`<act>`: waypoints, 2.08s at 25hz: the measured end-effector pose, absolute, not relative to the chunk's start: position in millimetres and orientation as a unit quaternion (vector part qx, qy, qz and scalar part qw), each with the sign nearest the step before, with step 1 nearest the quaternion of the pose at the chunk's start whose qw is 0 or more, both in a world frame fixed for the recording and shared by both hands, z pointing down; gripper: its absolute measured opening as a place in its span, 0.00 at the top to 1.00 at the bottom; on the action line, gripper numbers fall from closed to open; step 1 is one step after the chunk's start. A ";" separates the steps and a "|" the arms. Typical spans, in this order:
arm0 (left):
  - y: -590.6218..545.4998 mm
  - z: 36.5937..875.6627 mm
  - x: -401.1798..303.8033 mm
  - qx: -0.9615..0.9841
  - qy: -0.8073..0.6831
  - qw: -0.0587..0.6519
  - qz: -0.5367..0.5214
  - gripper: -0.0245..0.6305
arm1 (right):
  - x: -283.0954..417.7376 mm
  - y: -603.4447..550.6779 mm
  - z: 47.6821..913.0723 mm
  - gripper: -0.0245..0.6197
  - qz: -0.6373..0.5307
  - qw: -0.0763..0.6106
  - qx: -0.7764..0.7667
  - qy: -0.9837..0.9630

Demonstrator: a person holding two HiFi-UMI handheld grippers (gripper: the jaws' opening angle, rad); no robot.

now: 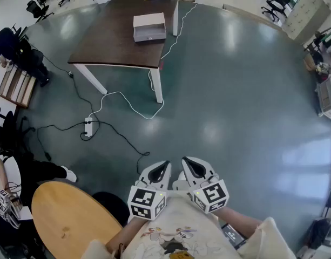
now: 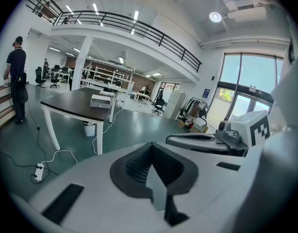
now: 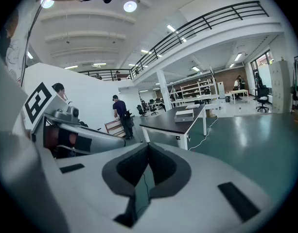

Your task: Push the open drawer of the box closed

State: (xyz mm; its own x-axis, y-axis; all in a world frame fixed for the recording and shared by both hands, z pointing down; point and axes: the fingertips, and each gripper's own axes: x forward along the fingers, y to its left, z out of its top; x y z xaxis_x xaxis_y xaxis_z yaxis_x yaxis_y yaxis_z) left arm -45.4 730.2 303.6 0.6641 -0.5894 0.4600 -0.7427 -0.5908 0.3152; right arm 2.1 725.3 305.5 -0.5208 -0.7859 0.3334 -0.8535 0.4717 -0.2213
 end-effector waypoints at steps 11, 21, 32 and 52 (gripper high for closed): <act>745.0 306.7 -30.4 0.874 -0.372 0.262 0.172 0.95 | 19.2 740.5 298.9 0.95 0.195 0.087 0.483 -0.849; 753.8 302.6 -6.7 0.865 -0.409 0.229 0.179 0.95 | 57.1 747.3 301.1 0.95 0.174 0.098 0.496 -0.845; 687.2 316.7 -12.0 0.840 -0.447 0.255 0.172 0.96 | 61.7 675.5 322.9 0.95 0.194 0.116 0.473 -0.852; 360.6 360.7 -120.6 0.832 -0.410 0.327 0.180 0.96 | -31.5 347.1 353.2 0.95 0.246 0.142 0.496 -0.821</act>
State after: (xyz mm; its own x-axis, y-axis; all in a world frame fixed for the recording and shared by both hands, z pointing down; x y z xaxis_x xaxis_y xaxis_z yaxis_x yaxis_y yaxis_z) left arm -120.6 360.6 360.7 0.5993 -0.5653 0.5668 -0.7999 -0.4506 0.3964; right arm -31.5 347.1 353.2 -0.4677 -0.7442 0.4769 -0.8838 0.3876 -0.2620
